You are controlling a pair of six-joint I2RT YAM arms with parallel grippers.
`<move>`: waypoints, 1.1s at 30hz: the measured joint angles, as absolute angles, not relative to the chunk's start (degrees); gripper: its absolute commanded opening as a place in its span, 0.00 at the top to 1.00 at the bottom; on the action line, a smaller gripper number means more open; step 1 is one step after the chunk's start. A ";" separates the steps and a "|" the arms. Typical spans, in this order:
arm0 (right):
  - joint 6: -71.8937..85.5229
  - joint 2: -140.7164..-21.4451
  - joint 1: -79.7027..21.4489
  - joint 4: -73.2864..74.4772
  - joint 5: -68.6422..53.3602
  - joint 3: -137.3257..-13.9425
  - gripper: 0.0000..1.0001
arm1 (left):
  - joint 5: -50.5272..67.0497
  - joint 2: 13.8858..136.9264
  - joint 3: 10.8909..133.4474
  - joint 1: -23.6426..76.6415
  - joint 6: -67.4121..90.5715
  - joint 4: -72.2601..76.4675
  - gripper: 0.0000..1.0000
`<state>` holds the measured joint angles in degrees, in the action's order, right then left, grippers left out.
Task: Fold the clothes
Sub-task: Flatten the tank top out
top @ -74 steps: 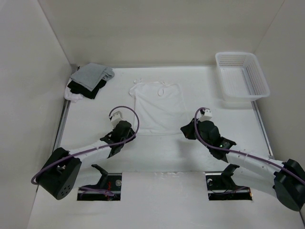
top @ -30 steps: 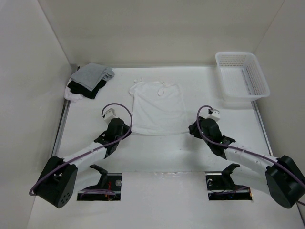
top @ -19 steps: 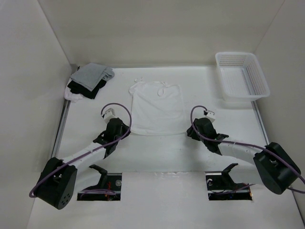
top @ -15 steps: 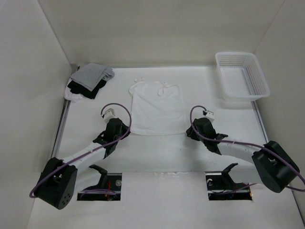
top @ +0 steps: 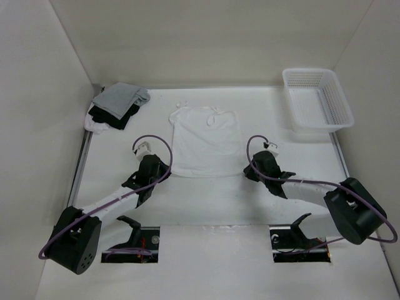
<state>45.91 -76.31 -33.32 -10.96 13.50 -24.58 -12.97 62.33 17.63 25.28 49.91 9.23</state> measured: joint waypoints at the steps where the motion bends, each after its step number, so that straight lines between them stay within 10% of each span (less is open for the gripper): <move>1: 45.93 -76.42 -33.32 -11.11 13.50 -24.60 0.95 | -12.97 62.33 17.65 25.28 49.91 9.23 0.96; 17: 37.01 -38.94 -41.30 9.10 23.42 -44.58 1.00 | -15.40 39.35 42.85 28.71 42.50 -3.18 0.97; 26: 25.82 -40.84 -53.41 13.02 31.92 -68.66 0.99 | -19.42 38.52 58.89 33.19 38.28 -4.08 0.97; 33: 23.77 -50.06 -44.01 10.90 26.72 -70.59 0.98 | -21.17 44.34 58.94 31.64 37.76 -0.47 0.97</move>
